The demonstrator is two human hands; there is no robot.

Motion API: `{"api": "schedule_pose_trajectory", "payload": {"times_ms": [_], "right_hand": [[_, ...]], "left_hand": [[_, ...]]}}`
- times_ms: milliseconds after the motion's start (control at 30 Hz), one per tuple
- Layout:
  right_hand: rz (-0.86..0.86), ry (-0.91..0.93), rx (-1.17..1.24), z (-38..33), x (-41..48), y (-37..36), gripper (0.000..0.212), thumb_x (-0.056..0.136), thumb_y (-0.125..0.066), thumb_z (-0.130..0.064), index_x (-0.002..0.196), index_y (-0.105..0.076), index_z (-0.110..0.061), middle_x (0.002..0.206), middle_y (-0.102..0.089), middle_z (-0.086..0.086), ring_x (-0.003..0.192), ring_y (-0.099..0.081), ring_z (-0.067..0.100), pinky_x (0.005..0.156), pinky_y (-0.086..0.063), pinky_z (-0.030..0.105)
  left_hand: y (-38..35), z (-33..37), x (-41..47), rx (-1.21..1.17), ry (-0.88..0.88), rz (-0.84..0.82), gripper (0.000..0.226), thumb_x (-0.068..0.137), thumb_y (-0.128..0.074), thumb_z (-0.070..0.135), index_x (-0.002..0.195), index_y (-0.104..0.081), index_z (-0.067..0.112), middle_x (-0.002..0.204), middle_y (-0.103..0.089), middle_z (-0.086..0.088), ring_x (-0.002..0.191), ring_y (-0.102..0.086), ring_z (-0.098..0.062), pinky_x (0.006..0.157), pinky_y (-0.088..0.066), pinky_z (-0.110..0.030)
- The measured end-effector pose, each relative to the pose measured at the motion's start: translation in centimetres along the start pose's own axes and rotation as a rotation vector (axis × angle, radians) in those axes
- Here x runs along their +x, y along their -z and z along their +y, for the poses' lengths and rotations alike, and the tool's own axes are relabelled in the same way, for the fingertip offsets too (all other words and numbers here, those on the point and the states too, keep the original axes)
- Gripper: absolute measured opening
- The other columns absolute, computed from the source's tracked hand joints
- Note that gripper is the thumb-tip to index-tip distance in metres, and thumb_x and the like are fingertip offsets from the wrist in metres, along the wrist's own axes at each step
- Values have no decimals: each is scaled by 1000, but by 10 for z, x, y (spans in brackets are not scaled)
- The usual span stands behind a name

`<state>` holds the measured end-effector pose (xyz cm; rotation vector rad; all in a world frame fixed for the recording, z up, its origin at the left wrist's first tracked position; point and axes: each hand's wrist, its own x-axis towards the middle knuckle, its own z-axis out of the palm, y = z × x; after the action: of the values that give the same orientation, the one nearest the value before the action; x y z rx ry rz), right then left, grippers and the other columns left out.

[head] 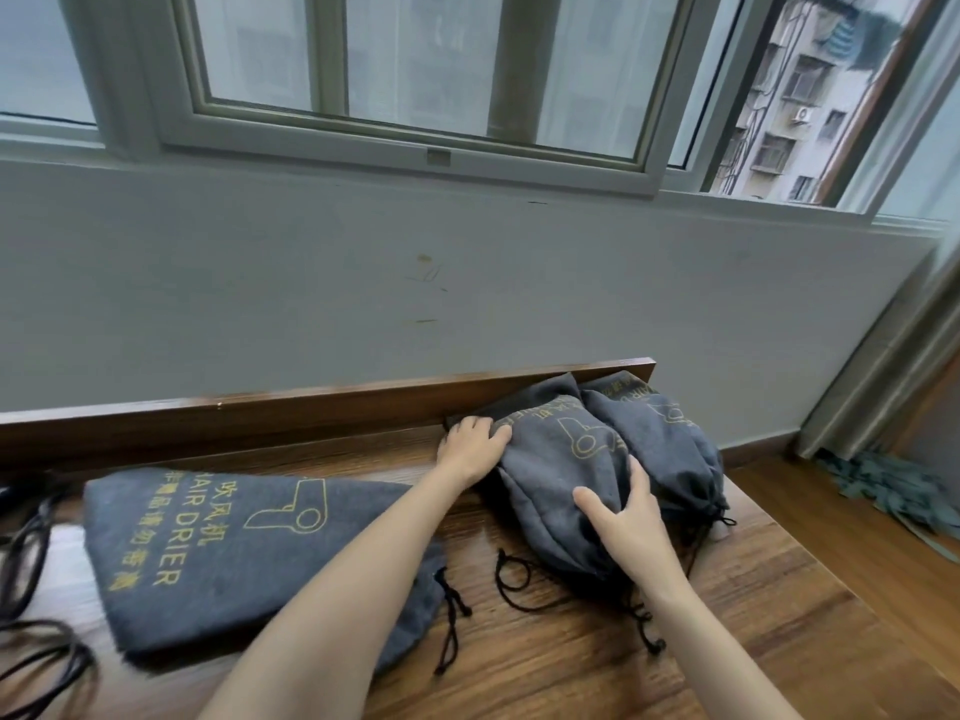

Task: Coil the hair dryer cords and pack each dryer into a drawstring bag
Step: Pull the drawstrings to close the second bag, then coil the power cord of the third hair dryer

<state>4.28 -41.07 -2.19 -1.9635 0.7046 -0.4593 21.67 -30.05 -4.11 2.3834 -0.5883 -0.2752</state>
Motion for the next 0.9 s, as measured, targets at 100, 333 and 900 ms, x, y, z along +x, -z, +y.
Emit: {"api": "schedule_pose_trajectory", "payload": {"times_ms": [100,333,900], "right_hand": [[86,10,-144,-13,-11,-1,76,80,-69,-27,142,-29,-11,141,-28,16,129,-33,34,106,-28,37],[184,624,-202,-57,-56,-58,43,74,-64,2,115,-58,-9,123,-49,7,118,-46,19,104,-38,33],[-376,692,-431,-85,-146,-209,13,91,-49,-18,100,-58,-13,102,-62,5,99,-56,26,77,-42,34]], "left_hand": [[20,-7,-22,-141,-94,-16,34,93,-46,19,123,-56,9,128,-58,-9,120,-51,-24,95,-37,-25],[74,-41,-120,-226,-214,35,25,92,-48,7,113,-62,11,115,-65,-4,106,-58,-16,92,-43,-24],[120,-190,-328,230,115,553,40,84,-54,6,124,-55,11,132,-47,-6,127,-37,-19,108,-22,-22]]}}
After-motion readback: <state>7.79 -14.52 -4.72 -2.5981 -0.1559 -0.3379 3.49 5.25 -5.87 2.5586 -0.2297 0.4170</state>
